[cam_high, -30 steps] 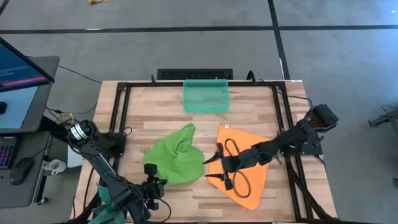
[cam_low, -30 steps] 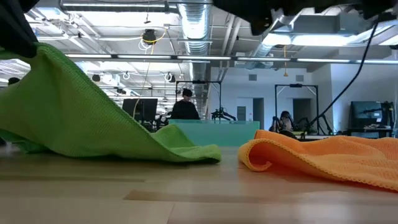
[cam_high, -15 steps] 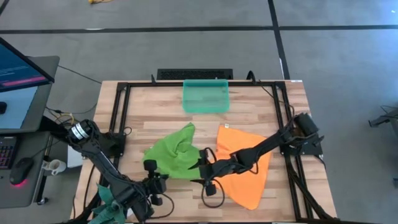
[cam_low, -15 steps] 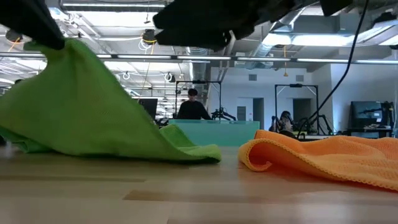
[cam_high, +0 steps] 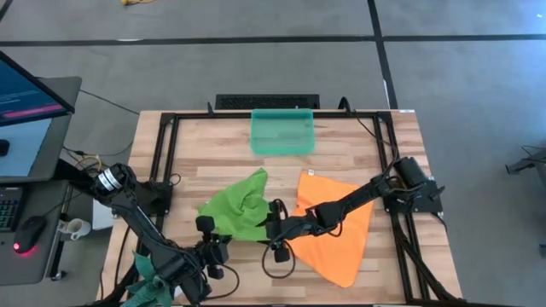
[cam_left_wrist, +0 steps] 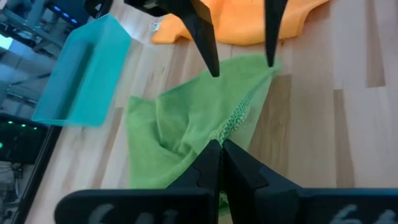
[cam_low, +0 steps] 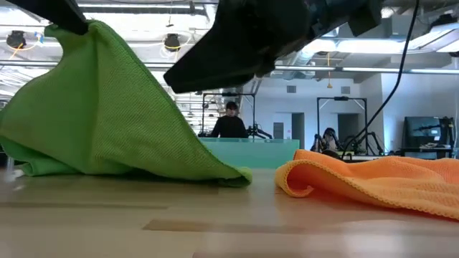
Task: Roll microfiber towels into tight, uniform cylinder then place into a basket
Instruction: Fold the green microfiber towel
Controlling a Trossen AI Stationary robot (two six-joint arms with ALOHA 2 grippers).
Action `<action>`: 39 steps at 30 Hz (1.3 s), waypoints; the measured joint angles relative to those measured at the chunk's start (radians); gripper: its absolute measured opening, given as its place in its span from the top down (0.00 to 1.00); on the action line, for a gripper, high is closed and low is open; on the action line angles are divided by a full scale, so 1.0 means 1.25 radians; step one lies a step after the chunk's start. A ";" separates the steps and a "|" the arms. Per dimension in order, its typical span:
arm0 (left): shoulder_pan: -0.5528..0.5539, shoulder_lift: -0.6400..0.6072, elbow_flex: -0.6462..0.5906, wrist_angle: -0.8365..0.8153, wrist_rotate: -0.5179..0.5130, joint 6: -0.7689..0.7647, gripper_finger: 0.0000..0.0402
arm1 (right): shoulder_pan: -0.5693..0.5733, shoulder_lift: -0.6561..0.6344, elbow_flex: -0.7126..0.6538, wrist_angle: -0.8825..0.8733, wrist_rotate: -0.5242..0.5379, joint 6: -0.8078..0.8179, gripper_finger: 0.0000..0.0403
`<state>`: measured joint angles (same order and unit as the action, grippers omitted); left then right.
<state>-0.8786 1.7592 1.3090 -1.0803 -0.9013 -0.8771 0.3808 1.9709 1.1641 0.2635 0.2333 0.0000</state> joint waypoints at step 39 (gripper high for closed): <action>0.064 0.000 0.068 -0.181 -0.061 -0.060 1.00 | -0.044 0.057 0.003 -0.043 -0.009 0.100 0.38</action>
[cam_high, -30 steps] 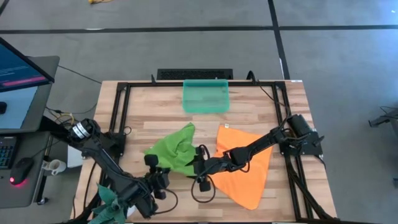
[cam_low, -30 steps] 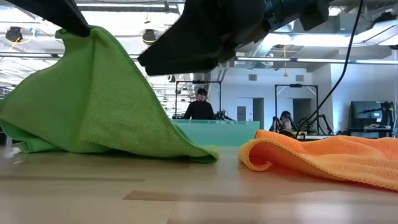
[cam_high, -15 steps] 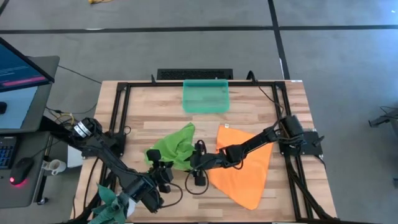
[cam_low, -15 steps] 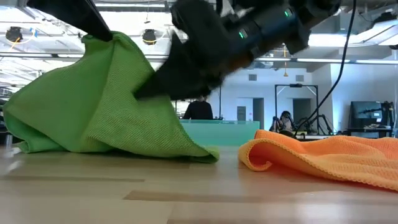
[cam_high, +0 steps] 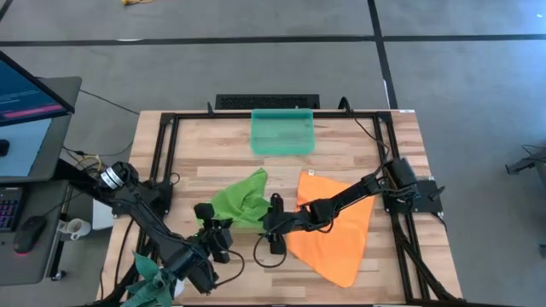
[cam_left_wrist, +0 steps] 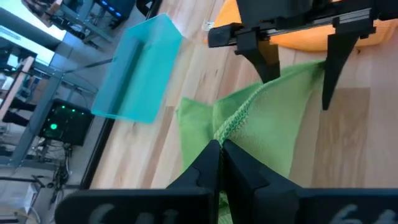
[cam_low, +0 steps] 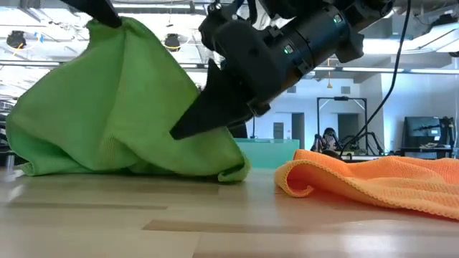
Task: Roll microfiber towels into tight, uniform cylinder then place into a basket
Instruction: Fold the green microfiber towel
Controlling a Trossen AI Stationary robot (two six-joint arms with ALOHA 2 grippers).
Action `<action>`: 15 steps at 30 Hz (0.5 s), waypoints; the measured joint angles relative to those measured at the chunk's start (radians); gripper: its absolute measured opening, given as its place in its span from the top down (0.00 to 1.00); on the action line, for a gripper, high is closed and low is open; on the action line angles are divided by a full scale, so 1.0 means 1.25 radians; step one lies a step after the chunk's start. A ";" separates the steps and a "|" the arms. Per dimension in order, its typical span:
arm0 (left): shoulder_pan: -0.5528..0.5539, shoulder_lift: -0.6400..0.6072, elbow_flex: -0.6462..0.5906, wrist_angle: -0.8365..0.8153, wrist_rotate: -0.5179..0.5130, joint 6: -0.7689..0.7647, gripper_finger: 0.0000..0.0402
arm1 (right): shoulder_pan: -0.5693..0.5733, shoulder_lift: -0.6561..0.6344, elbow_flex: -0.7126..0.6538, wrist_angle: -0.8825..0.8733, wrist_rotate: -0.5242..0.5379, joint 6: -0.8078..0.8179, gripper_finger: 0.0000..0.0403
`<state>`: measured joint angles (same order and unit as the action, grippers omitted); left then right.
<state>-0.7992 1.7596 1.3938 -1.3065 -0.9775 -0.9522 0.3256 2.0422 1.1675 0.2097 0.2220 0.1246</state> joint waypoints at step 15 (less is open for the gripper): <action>-0.009 0.000 0.031 -0.213 0.004 -0.157 1.00 | 0.000 0.000 0.000 -0.051 0.122 0.019 0.38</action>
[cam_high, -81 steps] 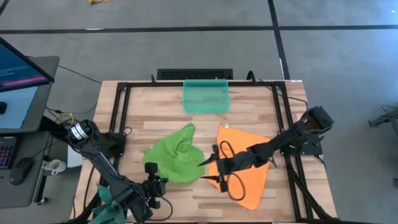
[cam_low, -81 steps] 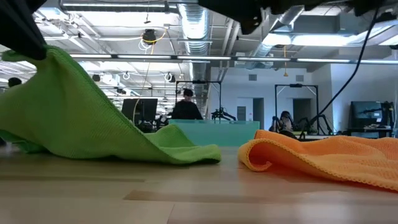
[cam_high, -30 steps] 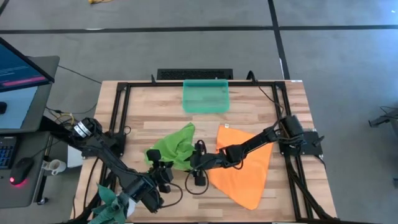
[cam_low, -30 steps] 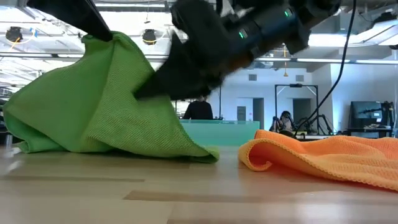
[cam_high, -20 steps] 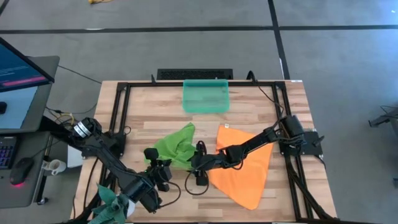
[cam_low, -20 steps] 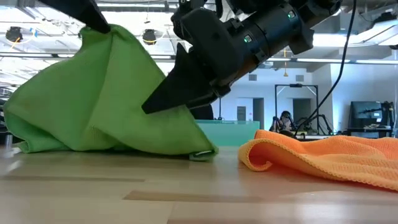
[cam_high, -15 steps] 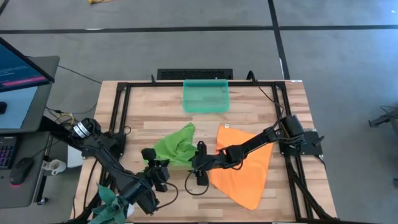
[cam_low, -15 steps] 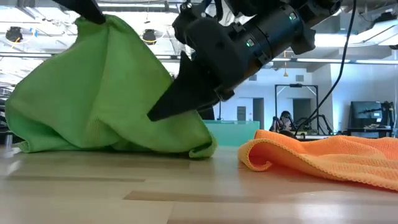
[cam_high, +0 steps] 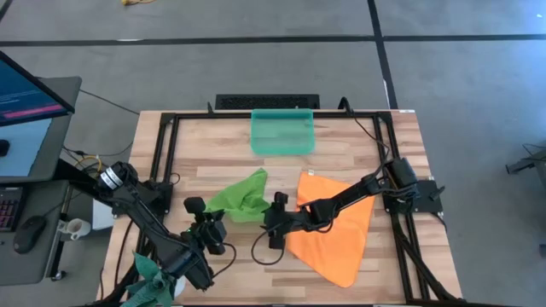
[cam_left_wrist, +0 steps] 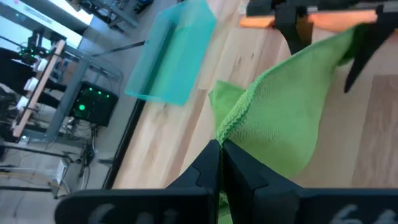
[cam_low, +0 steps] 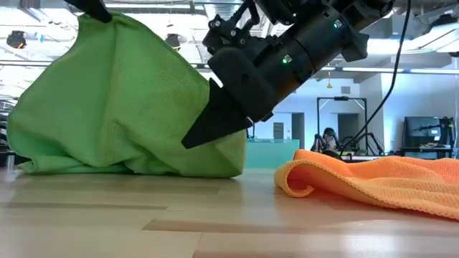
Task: Roll microfiber towels into tight, uniform cylinder then place into a basket
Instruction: Fold the green microfiber towel
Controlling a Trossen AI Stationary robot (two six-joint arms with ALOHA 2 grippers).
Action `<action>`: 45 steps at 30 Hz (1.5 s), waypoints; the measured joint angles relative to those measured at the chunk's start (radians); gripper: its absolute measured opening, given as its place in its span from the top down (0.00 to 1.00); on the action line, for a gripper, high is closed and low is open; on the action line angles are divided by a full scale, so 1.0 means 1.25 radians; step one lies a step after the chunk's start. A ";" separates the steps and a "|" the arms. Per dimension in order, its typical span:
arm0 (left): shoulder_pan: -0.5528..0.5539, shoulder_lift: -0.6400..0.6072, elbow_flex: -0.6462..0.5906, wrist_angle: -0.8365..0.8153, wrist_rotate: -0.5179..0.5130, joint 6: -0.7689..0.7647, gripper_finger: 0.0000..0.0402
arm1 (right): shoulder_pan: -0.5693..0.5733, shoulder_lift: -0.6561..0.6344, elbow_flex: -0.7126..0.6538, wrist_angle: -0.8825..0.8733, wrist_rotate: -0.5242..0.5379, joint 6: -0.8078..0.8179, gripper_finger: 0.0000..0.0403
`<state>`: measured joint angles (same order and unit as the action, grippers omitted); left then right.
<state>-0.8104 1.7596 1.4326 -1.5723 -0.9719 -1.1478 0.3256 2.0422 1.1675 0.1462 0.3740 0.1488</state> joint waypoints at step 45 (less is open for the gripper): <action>0.000 0.000 -0.001 0.001 0.020 -0.004 1.00 | 0.034 -0.093 0.058 -0.498 0.155 0.174 0.40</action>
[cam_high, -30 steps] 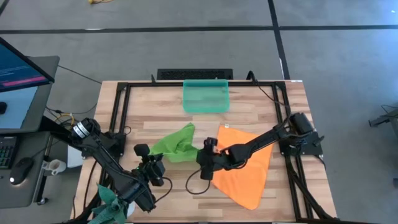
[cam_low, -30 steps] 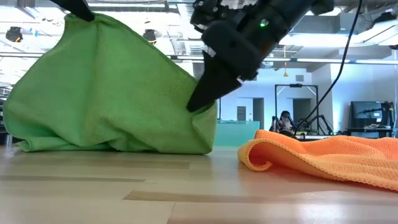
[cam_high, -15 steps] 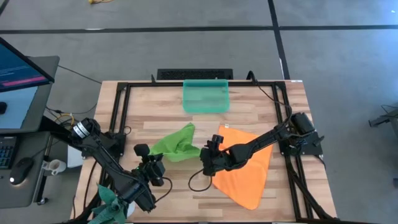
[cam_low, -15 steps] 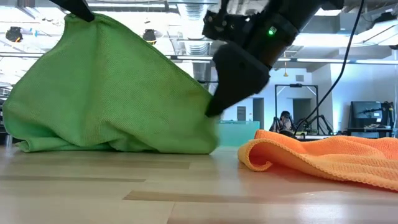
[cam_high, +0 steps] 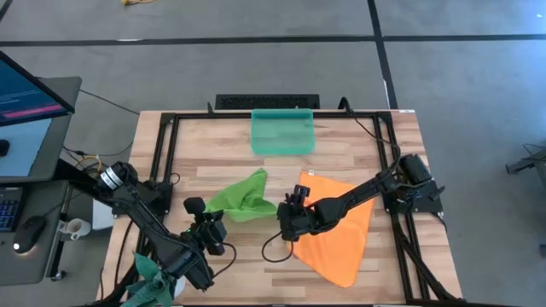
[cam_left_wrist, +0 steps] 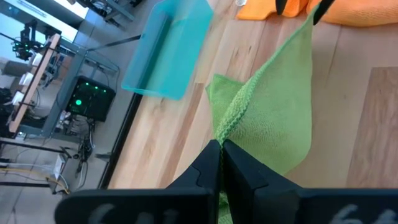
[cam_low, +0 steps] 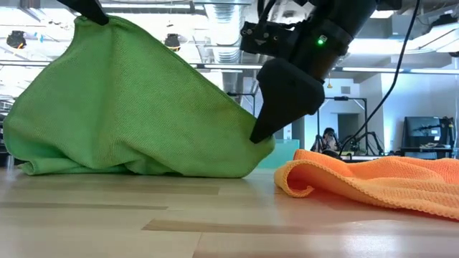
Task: Roll microfiber towels into tight, uniform cylinder then place into a basket
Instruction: Fold the green microfiber towel
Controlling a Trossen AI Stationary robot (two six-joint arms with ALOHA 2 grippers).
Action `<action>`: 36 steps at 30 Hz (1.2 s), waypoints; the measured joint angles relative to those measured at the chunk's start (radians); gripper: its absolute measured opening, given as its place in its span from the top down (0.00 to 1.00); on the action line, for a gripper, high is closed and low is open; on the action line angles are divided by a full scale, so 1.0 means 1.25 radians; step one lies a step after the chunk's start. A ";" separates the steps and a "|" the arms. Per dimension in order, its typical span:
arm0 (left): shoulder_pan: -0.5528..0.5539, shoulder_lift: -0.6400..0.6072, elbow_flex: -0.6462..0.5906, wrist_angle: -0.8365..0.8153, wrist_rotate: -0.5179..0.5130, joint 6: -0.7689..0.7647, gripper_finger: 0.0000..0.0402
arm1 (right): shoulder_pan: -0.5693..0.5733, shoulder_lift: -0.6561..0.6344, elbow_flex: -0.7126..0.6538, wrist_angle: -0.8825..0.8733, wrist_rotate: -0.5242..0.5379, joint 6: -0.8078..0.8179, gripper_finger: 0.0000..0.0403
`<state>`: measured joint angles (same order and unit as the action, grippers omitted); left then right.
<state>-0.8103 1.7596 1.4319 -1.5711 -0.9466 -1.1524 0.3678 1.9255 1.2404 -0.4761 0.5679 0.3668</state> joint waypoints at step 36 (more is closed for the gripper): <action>0.066 -0.331 -0.323 0.252 0.158 0.135 1.00 | 0.000 -0.009 0.165 -0.243 0.053 -0.092 0.99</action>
<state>-0.7278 1.3452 1.0277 -1.2565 -0.7486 -0.9840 0.3683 1.9144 1.4460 -0.7793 0.6342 0.2521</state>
